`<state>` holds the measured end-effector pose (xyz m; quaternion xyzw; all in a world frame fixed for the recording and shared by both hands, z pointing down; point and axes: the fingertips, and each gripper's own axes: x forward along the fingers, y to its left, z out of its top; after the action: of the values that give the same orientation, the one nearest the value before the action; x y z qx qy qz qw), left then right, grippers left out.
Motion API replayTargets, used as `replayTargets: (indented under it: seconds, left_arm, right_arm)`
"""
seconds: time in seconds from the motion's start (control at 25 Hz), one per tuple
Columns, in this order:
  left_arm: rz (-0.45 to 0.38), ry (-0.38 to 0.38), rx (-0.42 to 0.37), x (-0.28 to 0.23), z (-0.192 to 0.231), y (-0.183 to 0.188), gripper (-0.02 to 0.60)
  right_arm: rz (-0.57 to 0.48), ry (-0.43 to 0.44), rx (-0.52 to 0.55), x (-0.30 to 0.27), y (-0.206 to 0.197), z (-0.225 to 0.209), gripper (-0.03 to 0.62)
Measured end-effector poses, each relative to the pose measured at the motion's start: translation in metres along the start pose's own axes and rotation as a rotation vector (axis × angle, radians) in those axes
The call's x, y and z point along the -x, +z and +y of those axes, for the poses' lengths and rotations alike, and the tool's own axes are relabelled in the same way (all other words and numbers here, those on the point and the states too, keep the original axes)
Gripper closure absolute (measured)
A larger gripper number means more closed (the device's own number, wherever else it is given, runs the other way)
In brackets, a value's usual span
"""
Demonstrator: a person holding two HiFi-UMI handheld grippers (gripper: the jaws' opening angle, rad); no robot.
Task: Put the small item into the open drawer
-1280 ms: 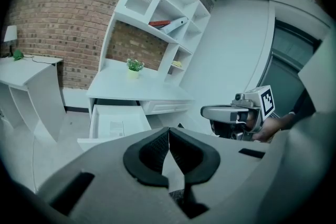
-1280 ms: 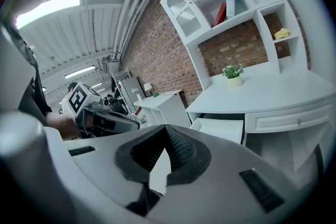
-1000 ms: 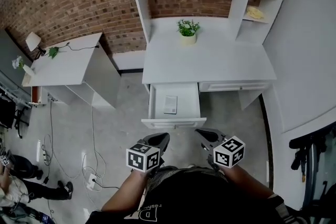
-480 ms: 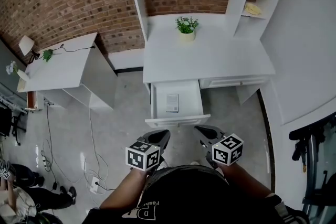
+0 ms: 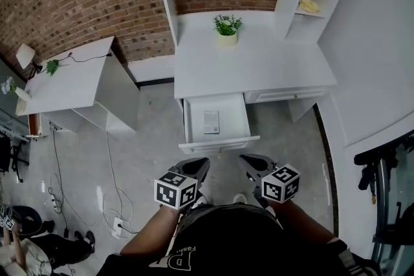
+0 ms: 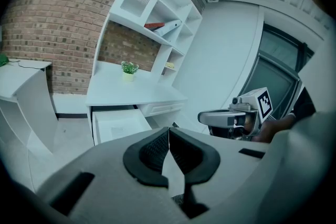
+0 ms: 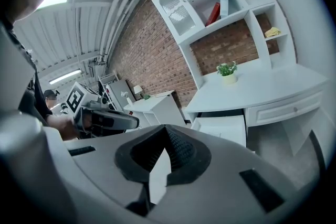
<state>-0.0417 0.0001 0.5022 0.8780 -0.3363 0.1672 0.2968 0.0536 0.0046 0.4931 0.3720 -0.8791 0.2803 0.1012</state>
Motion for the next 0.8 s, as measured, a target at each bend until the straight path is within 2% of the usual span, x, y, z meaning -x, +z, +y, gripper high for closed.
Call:
replayTargets:
  seconds: [0.8]
  left_arm:
    - [-0.007, 0.001, 0.001, 0.012, 0.000, -0.009, 0.563]
  right_arm:
    - [0.008, 0.002, 0.012, -0.002, -0.009, 0.016, 0.591]
